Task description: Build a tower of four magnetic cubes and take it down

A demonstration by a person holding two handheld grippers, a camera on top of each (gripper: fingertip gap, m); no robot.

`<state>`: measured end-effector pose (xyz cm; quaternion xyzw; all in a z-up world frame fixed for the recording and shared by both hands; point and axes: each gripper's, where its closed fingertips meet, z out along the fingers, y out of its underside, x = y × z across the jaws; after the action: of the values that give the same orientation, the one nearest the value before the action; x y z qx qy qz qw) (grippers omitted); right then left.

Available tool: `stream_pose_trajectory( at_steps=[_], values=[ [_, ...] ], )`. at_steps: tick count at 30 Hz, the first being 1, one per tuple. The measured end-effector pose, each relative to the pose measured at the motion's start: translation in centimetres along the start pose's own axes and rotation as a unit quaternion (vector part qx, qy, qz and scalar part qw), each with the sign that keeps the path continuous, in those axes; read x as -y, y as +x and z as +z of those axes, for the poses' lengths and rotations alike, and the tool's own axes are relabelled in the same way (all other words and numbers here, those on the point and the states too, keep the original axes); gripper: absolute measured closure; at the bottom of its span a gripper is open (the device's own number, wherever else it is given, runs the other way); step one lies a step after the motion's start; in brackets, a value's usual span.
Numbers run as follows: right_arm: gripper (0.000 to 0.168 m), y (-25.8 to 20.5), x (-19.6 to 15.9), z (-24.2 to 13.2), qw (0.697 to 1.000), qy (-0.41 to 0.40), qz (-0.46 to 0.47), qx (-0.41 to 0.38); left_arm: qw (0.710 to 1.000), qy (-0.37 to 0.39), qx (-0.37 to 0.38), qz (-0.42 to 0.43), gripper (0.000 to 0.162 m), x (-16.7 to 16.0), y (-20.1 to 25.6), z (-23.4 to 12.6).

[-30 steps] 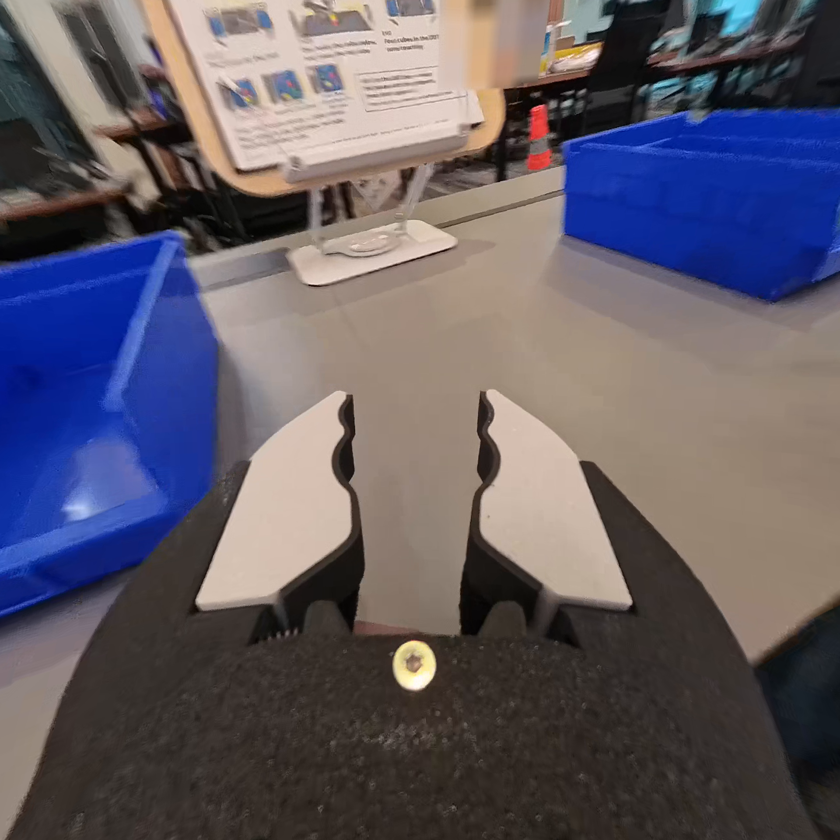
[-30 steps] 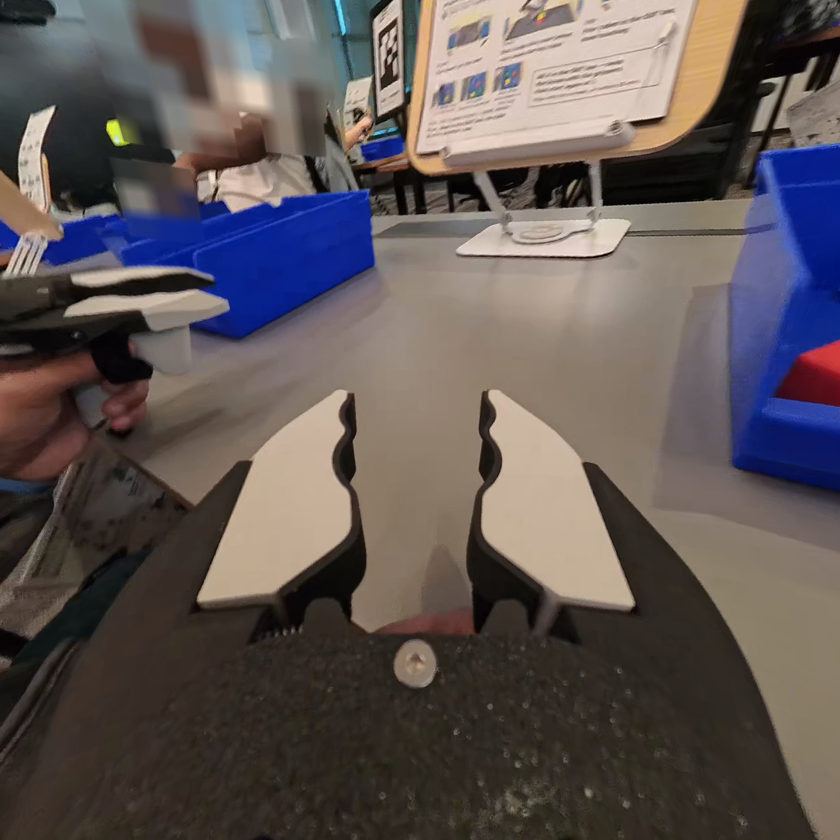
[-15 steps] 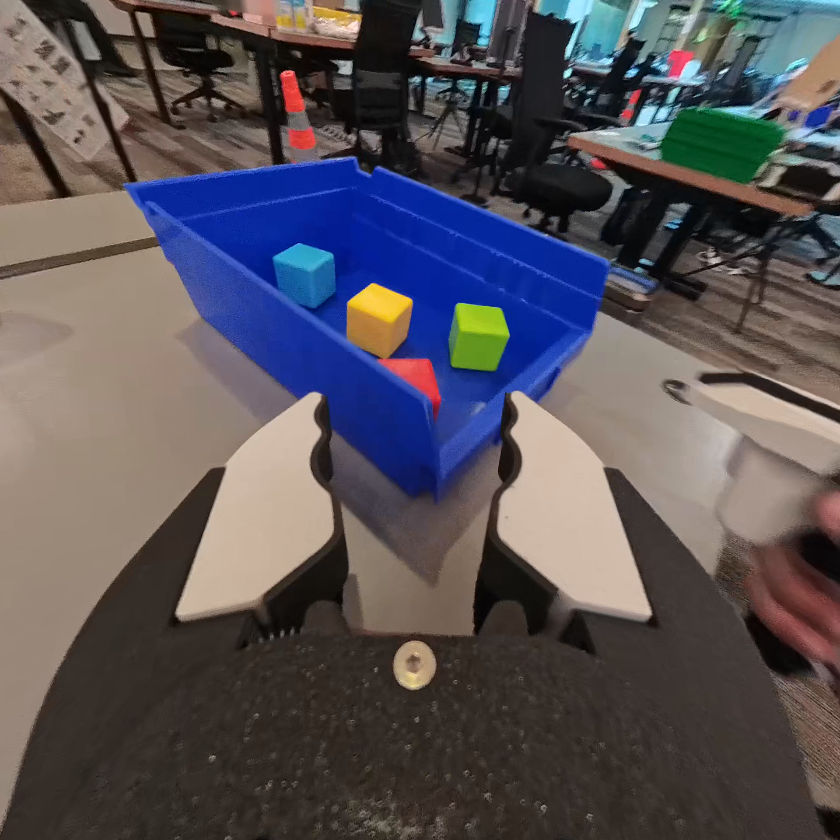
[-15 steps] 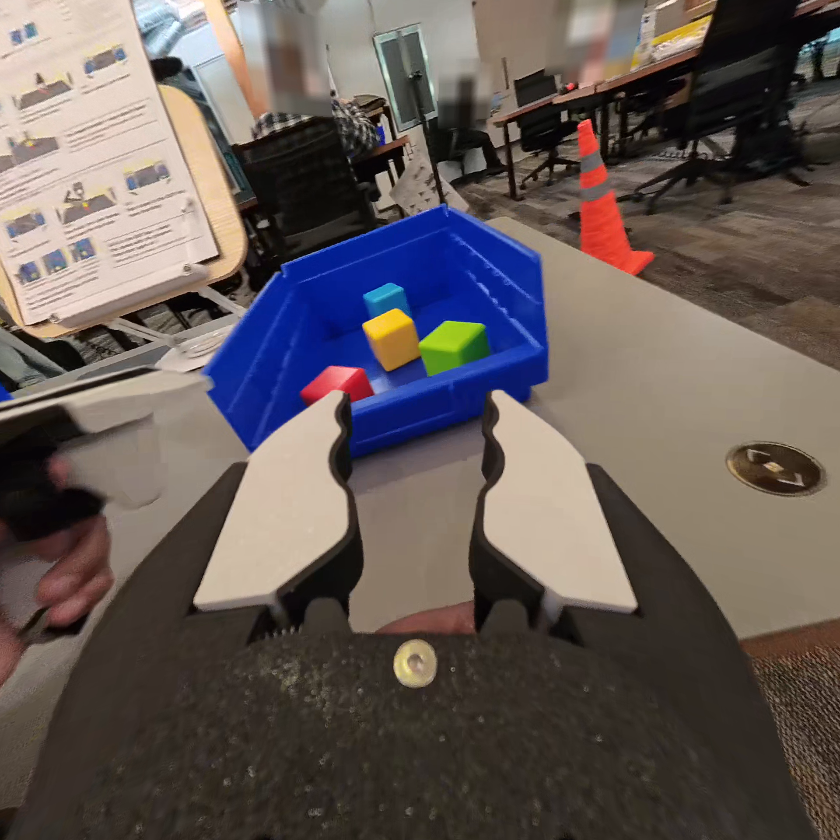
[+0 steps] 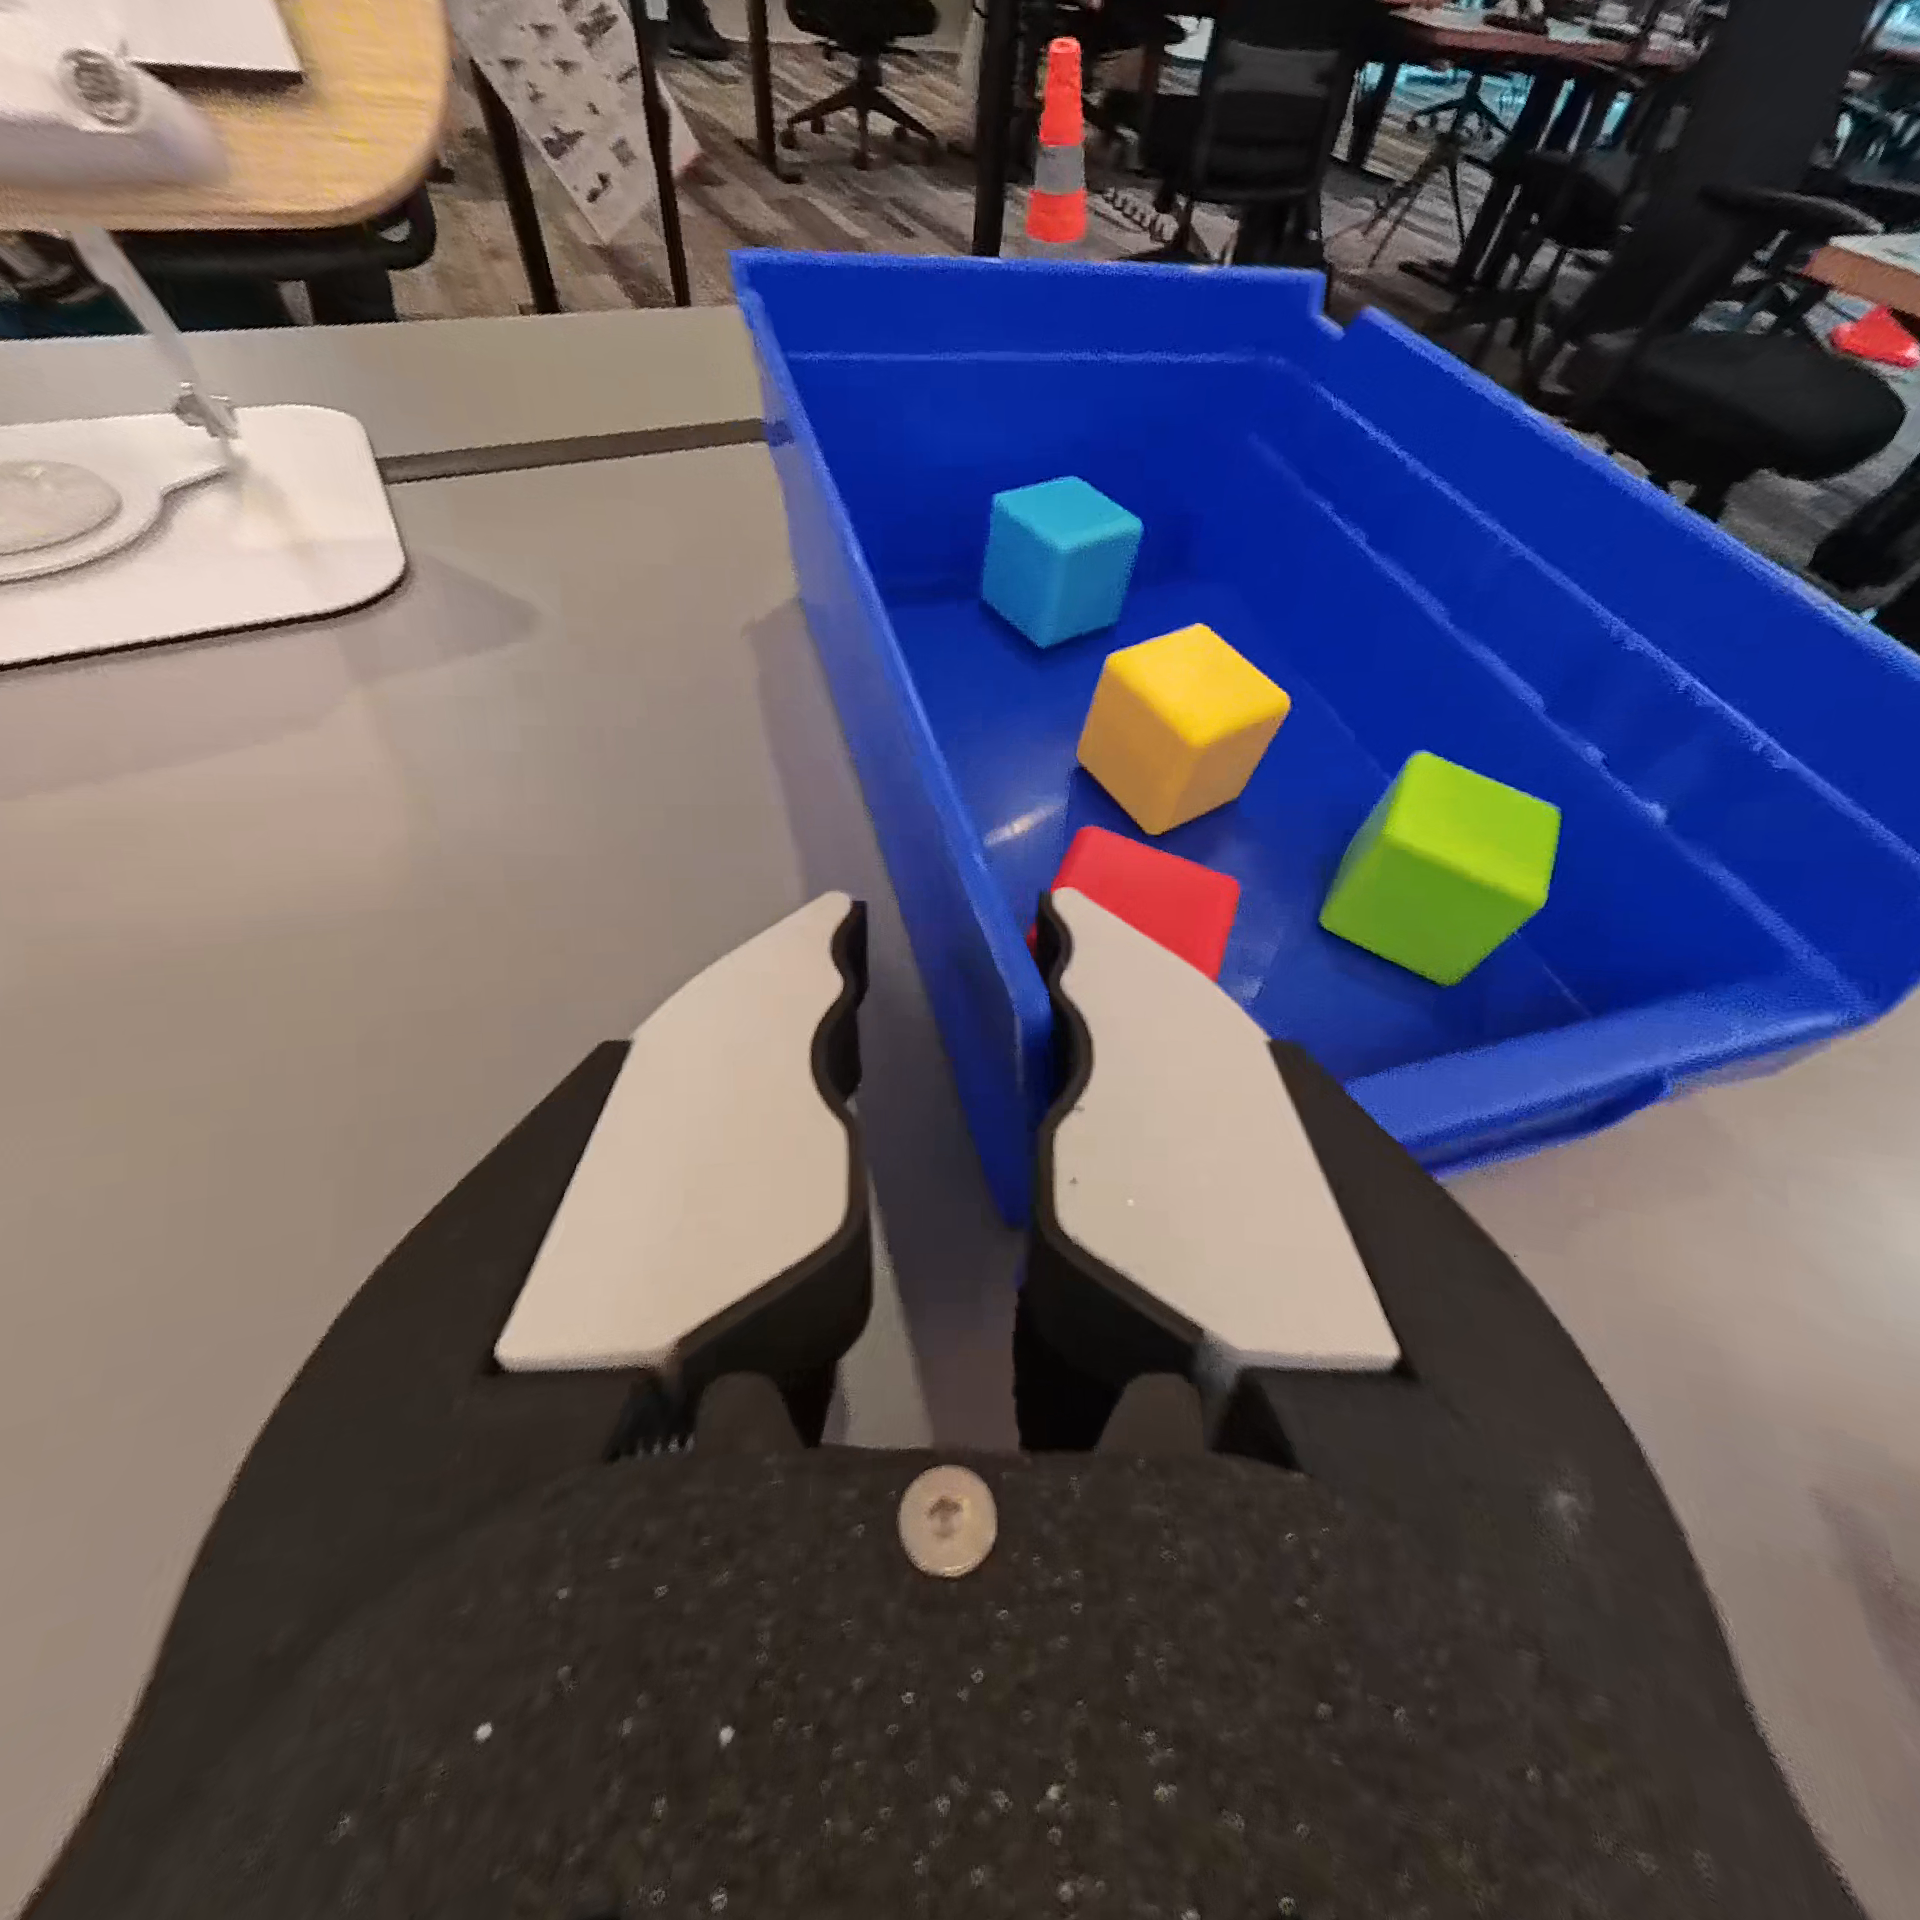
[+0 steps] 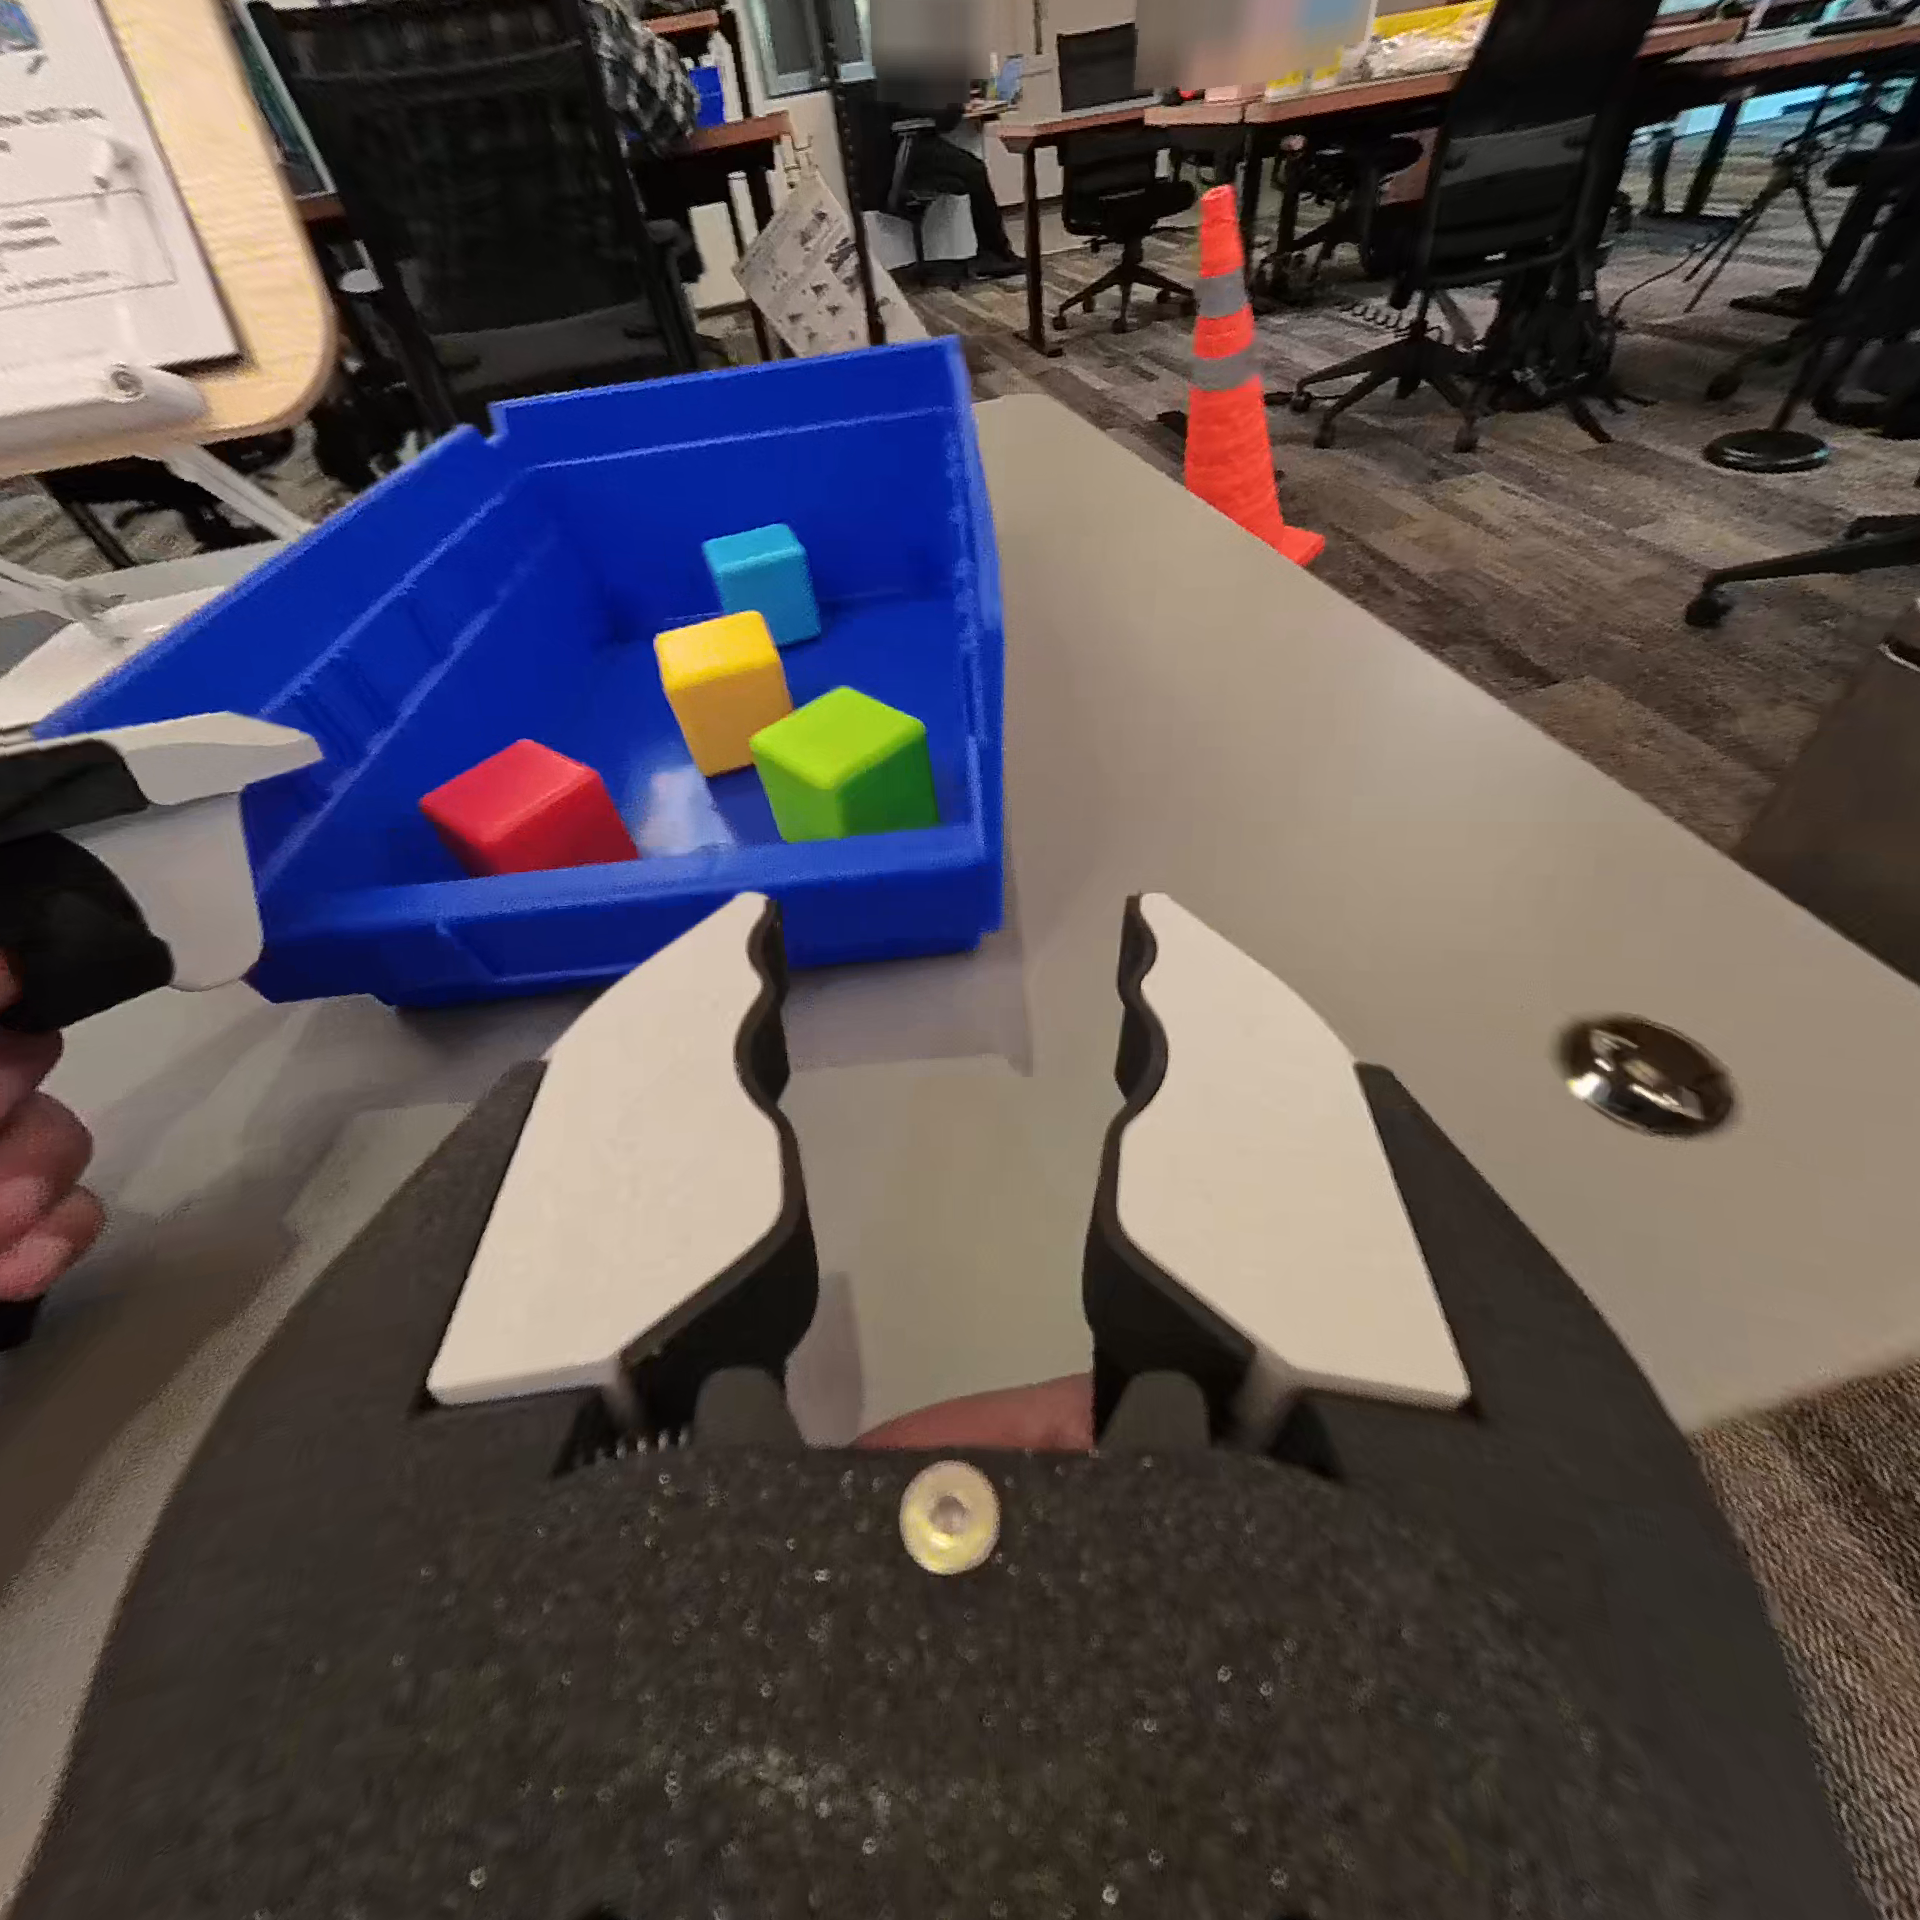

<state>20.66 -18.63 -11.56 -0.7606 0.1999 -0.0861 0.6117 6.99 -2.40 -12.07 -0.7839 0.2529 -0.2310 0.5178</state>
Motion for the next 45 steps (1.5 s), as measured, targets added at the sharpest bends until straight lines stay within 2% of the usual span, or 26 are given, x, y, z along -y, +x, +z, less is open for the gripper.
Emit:
stream_pose_trajectory(
  at_steps=[3, 5, 6, 10, 11, 14, 16, 18, 21, 27, 32, 37, 41, 45],
  values=[
    [0.106, -1.0, 0.6, 2.6, 0.999, -0.018, -0.037, -0.021, 1.0, -0.002, -0.007, -0.017, 0.136, 0.3, -0.3, 0.3],
    [0.111, 0.2, 1.1, 4.3, 0.997, -0.016, -0.048, -0.065, 1.0, -0.003, -0.013, -0.014, 0.149, 0.5, -0.1, 0.4],
    [0.114, 0.7, 1.2, 4.9, 0.996, -0.022, -0.037, -0.078, 1.0, -0.008, -0.011, -0.007, 0.15, 0.5, -0.1, 0.4],
    [0.121, 0.0, 0.9, 7.3, 0.997, -0.046, -0.028, -0.051, 1.0, -0.018, 0.007, 0.001, 0.155, 0.4, -0.6, -0.1],
    [0.117, -0.4, 0.9, 7.7, 0.998, -0.052, -0.026, -0.035, 1.0, -0.015, 0.011, 0.002, 0.155, 0.3, -0.7, -0.3],
    [0.138, -1.1, 0.4, 7.7, 0.998, -0.064, 0.009, -0.01, 1.0, -0.008, 0.024, -0.001, 0.155, 0.1, -0.8, -1.1],
    [0.142, -1.7, 0.1, 7.5, 0.997, -0.07, 0.018, -0.002, 0.999, -0.003, 0.036, 0.0, 0.155, -0.1, -0.8, -1.7],
    [0.163, -1.5, 0.4, 6.9, 0.998, -0.054, 0.026, -0.003, 0.999, -0.003, 0.045, 0.0, 0.156, -0.3, -1.2, -2.4],
    [0.165, -3.0, 0.7, 5.8, 0.998, -0.045, 0.032, 0.016, 0.999, -0.008, 0.041, -0.01, 0.156, -0.6, -2.1, -3.8],
    [0.165, -9.5, 0.6, 3.2, 0.999, -0.024, 0.022, 0.043, 0.997, 0.007, 0.079, -0.008, 0.157, -0.7, -7.3, -8.8],
    [0.165, -17.9, 0.3, 1.6, 0.995, -0.011, 0.013, 0.102, 0.991, 0.025, 0.13, -0.02, 0.158, -0.8, -14.0, -14.7],
    [0.165, -26.5, -1.9, 1.3, 0.987, -0.039, 0.002, 0.158, 0.981, 0.015, 0.193, -0.022, 0.158, -2.1, -21.2, -19.8],
    [0.165, -31.6, -3.4, 1.2, 0.98, -0.057, 0.01, 0.189, 0.975, 0.012, 0.22, -0.044, 0.158, -3.7, -25.5, -22.4],
    [0.165, -34.2, -4.3, 0.9, 0.977, -0.065, -0.019, 0.2, 0.973, 0.011, 0.221, -0.061, 0.157, -4.7, -27.9, -23.6]
  ],
)
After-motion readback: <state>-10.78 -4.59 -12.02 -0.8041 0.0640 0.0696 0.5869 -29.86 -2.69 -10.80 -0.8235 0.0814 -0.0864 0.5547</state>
